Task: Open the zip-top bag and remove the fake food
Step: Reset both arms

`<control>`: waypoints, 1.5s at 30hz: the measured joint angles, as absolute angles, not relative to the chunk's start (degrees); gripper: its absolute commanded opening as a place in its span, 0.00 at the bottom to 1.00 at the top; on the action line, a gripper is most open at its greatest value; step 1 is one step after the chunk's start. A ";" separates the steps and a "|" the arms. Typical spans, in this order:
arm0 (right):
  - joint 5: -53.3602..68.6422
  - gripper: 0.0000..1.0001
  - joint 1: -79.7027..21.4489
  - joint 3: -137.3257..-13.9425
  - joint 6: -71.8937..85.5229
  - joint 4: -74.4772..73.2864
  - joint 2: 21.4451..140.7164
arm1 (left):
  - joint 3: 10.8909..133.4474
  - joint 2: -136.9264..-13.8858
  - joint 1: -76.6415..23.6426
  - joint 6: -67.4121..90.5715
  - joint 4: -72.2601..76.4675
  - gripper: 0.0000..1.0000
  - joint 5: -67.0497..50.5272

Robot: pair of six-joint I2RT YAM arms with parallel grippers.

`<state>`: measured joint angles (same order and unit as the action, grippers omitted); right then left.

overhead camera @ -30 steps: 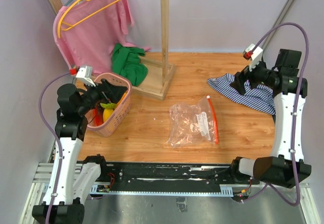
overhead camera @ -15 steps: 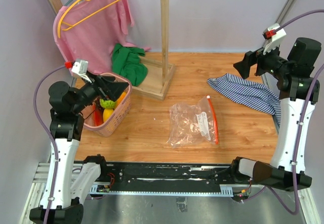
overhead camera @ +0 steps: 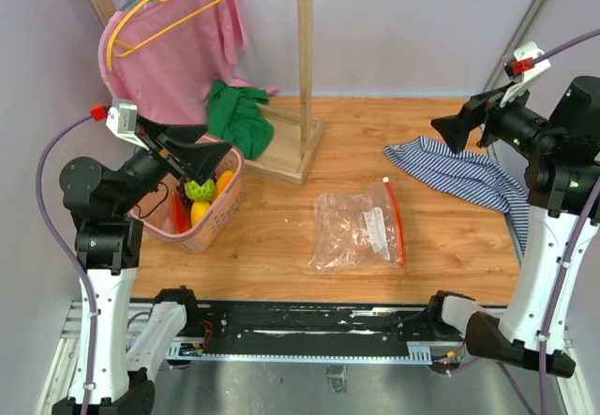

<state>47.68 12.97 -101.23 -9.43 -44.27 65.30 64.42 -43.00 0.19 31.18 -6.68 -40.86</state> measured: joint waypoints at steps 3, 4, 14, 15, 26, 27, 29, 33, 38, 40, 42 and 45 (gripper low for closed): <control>48.03 0.98 12.97 -102.94 -9.74 -45.91 64.62 | 64.86 -42.15 0.19 32.10 -6.52 0.99 -41.01; 48.03 0.98 12.97 -103.53 -9.85 -46.59 64.45 | 64.88 -41.82 0.19 32.45 -6.50 0.99 -41.04; 46.50 0.98 12.95 -108.38 -9.72 -51.51 62.02 | 64.95 -40.86 0.19 34.13 -6.57 0.99 -41.30; 46.48 0.98 12.95 -108.60 -9.69 -51.79 61.89 | 64.95 -40.80 0.19 34.15 -6.59 0.99 -41.32; 47.16 0.98 12.97 -109.34 -10.79 -54.92 61.43 | 65.58 -40.47 0.19 34.00 -7.53 0.99 -41.52; 47.16 0.98 12.97 -109.34 -10.83 -54.96 61.43 | 65.58 -40.47 0.19 33.89 -7.68 0.99 -41.52; 47.16 0.98 12.95 -109.34 -10.90 -55.09 61.43 | 65.58 -40.47 0.19 33.80 -7.90 0.99 -41.52; 47.07 0.98 12.97 -109.32 -10.74 -55.18 61.49 | 65.58 -40.47 0.19 33.41 -8.32 0.99 -41.47; 46.85 0.98 12.97 -109.30 -10.24 -55.16 61.39 | 65.58 -40.49 0.19 31.83 -9.72 0.99 -40.95; 46.85 0.98 12.95 -109.30 -10.15 -55.16 61.36 | 65.60 -40.49 0.19 30.92 -10.72 0.99 -40.60; 46.68 0.98 12.97 -109.30 -9.89 -55.16 61.39 | 65.80 -40.60 0.19 29.95 -11.81 0.99 -40.23; 46.00 0.98 12.97 -109.30 -8.97 -55.16 61.39 | 66.26 -40.77 0.19 28.93 -13.21 0.99 -39.68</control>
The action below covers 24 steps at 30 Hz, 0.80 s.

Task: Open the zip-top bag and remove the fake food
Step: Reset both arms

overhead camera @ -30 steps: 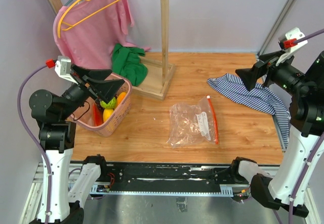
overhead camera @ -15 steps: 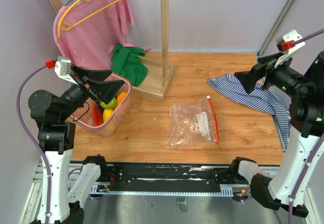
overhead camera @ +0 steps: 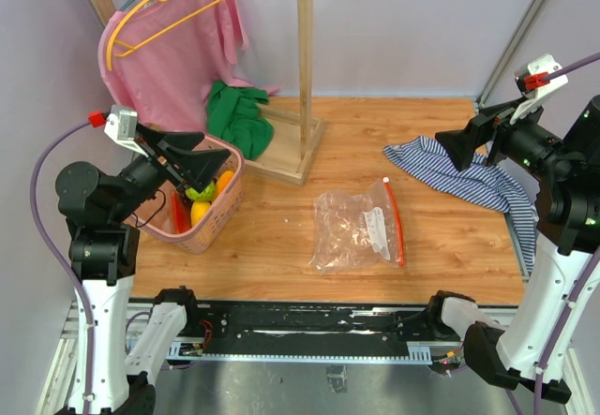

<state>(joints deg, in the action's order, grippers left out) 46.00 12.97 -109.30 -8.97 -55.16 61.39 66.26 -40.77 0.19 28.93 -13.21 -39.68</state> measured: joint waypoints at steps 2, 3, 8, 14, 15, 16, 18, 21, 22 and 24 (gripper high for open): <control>45.34 0.98 12.97 -109.30 -8.36 -55.16 61.39 | 66.54 -40.84 0.19 28.32 -13.74 0.99 -39.48; 44.88 0.98 12.97 -109.30 -8.03 -55.13 61.39 | 66.63 -40.84 0.19 28.16 -13.91 0.99 -39.46; 43.35 0.98 12.97 -109.30 -7.29 -55.13 61.36 | 66.87 -40.84 0.19 27.24 -14.46 0.99 -39.22; 42.76 0.98 12.97 -109.30 -7.25 -55.13 61.28 | 67.18 -40.97 0.19 26.57 -15.92 0.99 -38.96; 42.68 0.98 12.95 -109.30 -7.25 -55.13 61.25 | 67.35 -41.04 0.19 26.33 -16.08 0.99 -38.83; 42.48 0.98 12.97 -109.30 -7.25 -55.13 61.23 | 67.51 -41.06 0.19 26.13 -16.25 0.99 -38.68; 42.37 0.98 12.97 -109.30 -7.27 -55.13 61.21 | 67.77 -41.08 0.19 25.80 -16.49 0.99 -38.61; 42.35 0.98 12.97 -109.30 -7.27 -55.13 61.10 | 68.10 -41.08 0.19 25.52 -16.75 0.99 -38.44; 42.37 0.98 12.97 -109.30 -7.29 -55.13 61.08 | 68.20 -41.08 0.19 25.45 -16.84 0.99 -38.37; 42.37 0.98 12.97 -109.30 -7.31 -55.13 61.06 | 68.27 -41.08 0.19 25.28 -16.86 0.99 -38.26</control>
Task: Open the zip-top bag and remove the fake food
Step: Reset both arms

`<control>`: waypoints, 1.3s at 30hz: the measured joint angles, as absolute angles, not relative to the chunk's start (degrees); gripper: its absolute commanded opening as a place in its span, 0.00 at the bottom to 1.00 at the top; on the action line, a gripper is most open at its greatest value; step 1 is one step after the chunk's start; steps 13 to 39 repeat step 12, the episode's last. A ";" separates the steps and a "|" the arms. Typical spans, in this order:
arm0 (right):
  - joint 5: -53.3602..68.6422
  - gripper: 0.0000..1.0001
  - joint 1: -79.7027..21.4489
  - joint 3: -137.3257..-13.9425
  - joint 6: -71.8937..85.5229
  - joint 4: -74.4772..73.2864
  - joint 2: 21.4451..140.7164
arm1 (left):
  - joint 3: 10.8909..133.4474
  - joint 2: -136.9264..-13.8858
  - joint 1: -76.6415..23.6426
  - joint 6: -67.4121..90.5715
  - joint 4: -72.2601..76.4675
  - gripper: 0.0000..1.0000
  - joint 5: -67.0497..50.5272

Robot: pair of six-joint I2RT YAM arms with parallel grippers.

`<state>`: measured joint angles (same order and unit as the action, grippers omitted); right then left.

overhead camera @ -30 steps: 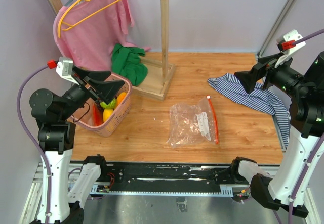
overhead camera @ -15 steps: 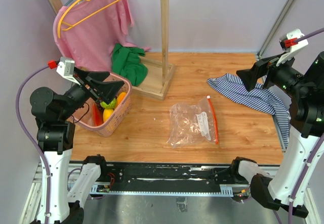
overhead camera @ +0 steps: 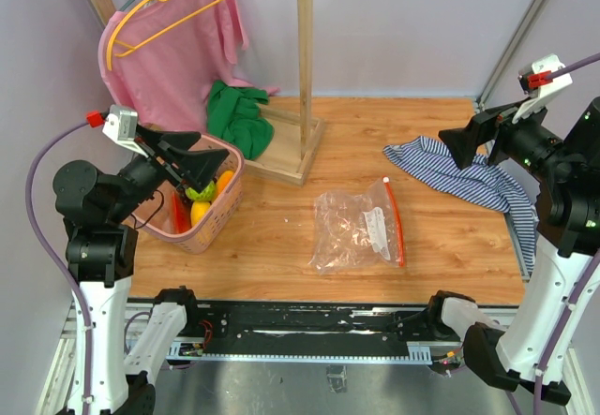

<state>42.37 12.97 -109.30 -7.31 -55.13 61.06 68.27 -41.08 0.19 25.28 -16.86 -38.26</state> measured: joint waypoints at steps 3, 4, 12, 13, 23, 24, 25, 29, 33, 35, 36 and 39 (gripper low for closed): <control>42.37 0.98 12.97 -109.30 -7.31 -55.13 61.08 | 68.29 -41.12 0.19 25.06 -16.93 0.99 -38.17; 42.37 0.98 12.97 -109.30 -7.33 -55.13 61.10 | 68.29 -41.15 0.19 24.99 -16.93 0.99 -38.17; 42.28 0.98 12.97 -109.27 -7.70 -55.13 61.10 | 68.29 -41.15 0.19 24.40 -17.08 0.99 -38.17; 42.28 0.98 12.97 -109.27 -7.70 -55.13 61.10 | 68.29 -41.15 0.19 24.40 -17.08 0.99 -38.17; 42.28 0.98 12.97 -109.27 -7.70 -55.13 61.10 | 68.29 -41.15 0.19 24.40 -17.08 0.99 -38.17; 42.28 0.98 12.97 -109.27 -7.70 -55.13 61.10 | 68.29 -41.15 0.19 24.40 -17.08 0.99 -38.17; 42.28 0.98 12.97 -109.27 -7.70 -55.13 61.10 | 68.29 -41.15 0.19 24.40 -17.08 0.99 -38.17; 42.28 0.98 12.97 -109.27 -7.70 -55.13 61.10 | 68.29 -41.15 0.19 24.40 -17.08 0.99 -38.17; 42.28 0.98 12.97 -109.27 -7.70 -55.13 61.10 | 68.29 -41.15 0.19 24.40 -17.08 0.99 -38.17; 42.28 0.98 12.97 -109.27 -7.70 -55.13 61.10 | 68.29 -41.15 0.19 24.40 -17.08 0.99 -38.17; 42.28 0.98 12.97 -109.27 -7.70 -55.13 61.10 | 68.29 -41.15 0.19 24.40 -17.08 0.99 -38.17; 42.28 0.98 12.97 -109.27 -7.70 -55.13 61.10 | 68.29 -41.15 0.19 24.40 -17.08 0.99 -38.17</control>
